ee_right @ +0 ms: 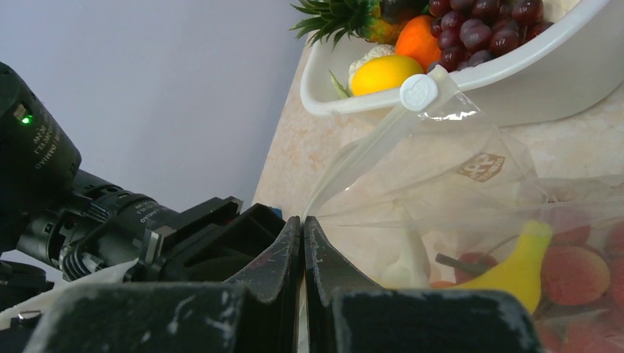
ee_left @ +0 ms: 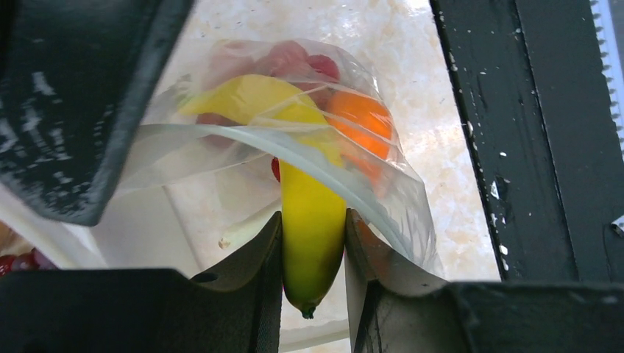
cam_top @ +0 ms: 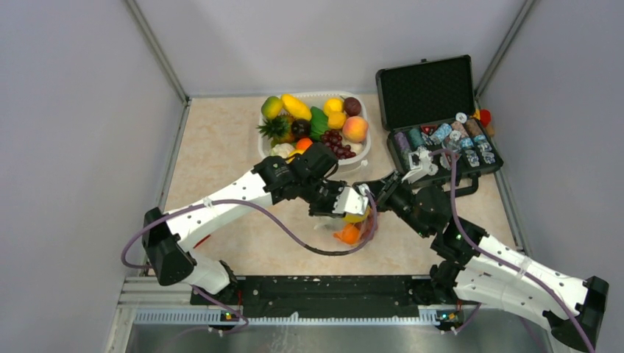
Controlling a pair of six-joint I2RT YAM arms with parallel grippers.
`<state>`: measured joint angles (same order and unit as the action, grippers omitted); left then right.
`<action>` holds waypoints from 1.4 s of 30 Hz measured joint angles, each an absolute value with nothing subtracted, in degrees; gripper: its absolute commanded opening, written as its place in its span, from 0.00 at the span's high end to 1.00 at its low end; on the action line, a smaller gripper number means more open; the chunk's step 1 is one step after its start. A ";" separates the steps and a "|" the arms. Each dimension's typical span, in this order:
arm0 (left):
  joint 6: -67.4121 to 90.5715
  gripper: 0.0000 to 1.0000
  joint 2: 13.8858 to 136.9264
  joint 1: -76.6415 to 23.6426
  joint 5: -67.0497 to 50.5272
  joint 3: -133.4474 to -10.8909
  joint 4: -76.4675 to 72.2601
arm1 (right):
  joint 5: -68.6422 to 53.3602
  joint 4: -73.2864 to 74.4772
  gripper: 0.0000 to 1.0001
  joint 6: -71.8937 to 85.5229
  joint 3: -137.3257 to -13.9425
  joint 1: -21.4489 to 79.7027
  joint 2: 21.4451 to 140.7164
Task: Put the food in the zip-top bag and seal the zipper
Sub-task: Place the fake fruit in the zipper food storage bag.
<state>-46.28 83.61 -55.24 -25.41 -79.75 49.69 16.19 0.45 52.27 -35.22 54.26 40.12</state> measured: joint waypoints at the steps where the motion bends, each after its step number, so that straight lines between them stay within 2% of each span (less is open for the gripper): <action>1: -46.87 0.92 83.83 -55.22 -26.04 -79.75 50.11 | 16.19 0.45 1.00 52.27 -35.22 54.26 40.12; 10: -51.77 0.89 83.83 -55.20 -30.68 -77.84 49.17 | 16.19 -0.03 1.00 52.75 -34.22 54.26 38.20; 19: -48.62 0.76 85.49 -55.20 -29.63 -76.99 40.88 | 15.11 -0.62 1.00 52.69 -34.20 54.26 38.02; 25: -45.54 0.76 89.69 -55.20 -27.62 -78.83 41.23 | 17.52 0.84 1.00 51.83 -34.17 53.93 38.17; 29: -43.44 0.64 92.42 -55.00 -26.76 -81.62 41.60 | 19.77 1.98 1.00 51.42 -34.17 53.32 38.41; 31: -42.19 0.61 92.55 -54.96 -26.00 -81.76 41.04 | 20.32 2.22 1.00 51.44 -34.17 53.28 38.44; 35: -39.99 0.41 92.55 -54.94 -24.47 -81.67 39.16 | 21.19 2.39 1.00 51.66 -34.11 53.25 38.28; 37: -39.11 0.38 92.55 -54.78 -24.16 -81.25 37.50 | 21.15 2.68 1.00 52.31 -33.95 53.41 37.82; 39: -38.72 0.29 92.33 -54.89 -24.62 -80.01 35.51 | 21.28 3.03 1.00 53.21 -33.34 53.54 36.97; 42: -38.06 0.24 90.76 -54.94 -24.60 -76.75 33.34 | 21.87 3.51 1.00 54.68 -32.64 53.87 35.44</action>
<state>-38.06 90.76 -54.94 -24.60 -76.75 33.34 21.87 3.51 54.68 -32.64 53.87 35.44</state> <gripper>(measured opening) 0.718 0.006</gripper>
